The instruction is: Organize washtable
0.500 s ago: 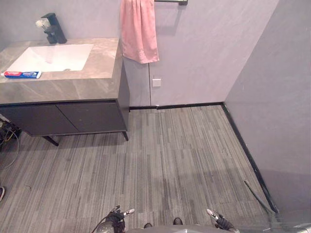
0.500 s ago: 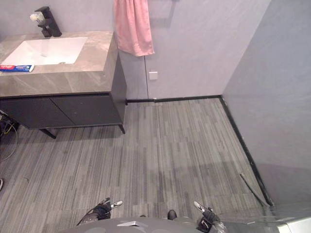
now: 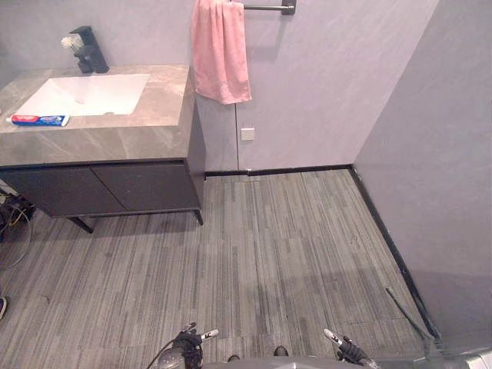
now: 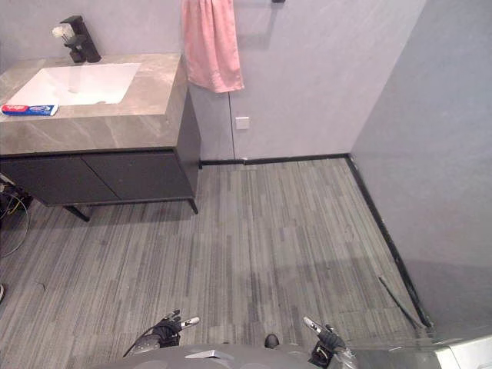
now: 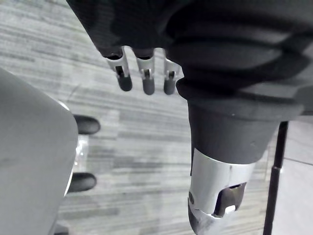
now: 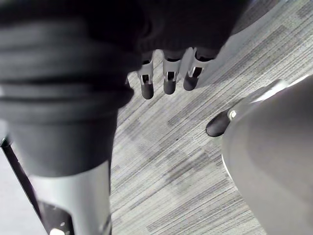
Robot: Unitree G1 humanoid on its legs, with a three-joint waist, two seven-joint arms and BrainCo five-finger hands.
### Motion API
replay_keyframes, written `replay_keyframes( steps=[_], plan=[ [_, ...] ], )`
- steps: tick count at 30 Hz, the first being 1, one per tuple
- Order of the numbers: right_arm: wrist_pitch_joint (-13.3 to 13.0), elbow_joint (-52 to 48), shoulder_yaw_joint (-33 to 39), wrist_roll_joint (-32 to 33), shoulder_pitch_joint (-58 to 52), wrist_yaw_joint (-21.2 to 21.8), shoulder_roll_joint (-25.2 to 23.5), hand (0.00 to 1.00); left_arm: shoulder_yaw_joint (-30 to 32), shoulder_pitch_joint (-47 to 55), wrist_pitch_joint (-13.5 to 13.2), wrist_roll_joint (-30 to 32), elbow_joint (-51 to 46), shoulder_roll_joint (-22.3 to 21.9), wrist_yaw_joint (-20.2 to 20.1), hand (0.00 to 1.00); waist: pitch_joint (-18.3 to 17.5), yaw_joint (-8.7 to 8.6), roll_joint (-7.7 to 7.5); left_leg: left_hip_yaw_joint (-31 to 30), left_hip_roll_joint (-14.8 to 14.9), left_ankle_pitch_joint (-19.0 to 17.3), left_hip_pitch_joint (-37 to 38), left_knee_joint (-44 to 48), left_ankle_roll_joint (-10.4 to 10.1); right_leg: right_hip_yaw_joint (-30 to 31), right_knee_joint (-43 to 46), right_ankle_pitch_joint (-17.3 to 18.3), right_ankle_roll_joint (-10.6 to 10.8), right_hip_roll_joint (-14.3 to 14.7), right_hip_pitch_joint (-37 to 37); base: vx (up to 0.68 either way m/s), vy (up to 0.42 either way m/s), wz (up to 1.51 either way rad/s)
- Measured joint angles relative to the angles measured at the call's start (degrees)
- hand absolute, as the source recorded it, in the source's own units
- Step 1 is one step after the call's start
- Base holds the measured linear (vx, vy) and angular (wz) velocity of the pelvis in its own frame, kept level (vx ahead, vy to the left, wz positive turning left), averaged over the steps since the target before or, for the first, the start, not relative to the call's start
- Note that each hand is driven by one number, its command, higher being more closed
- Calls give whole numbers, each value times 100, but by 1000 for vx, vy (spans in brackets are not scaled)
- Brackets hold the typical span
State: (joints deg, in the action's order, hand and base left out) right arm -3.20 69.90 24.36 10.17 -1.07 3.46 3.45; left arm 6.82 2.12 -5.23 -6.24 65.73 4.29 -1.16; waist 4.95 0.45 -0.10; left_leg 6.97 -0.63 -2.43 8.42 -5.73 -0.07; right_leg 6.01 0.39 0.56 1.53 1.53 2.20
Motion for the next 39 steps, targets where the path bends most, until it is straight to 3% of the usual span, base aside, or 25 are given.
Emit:
replay_keyframes(
  steps=[39],
  plan=[
    [-8, 1, -456, 116, 147, 48, 99, 0, -74, -43, -8, 0, 50, 40, -54, 0, 16, 18, 33, 206, -5, -87, -164, 42, 31, 252, -108, -18, 25, 21, -174, 17, 4, -3]
  ],
)
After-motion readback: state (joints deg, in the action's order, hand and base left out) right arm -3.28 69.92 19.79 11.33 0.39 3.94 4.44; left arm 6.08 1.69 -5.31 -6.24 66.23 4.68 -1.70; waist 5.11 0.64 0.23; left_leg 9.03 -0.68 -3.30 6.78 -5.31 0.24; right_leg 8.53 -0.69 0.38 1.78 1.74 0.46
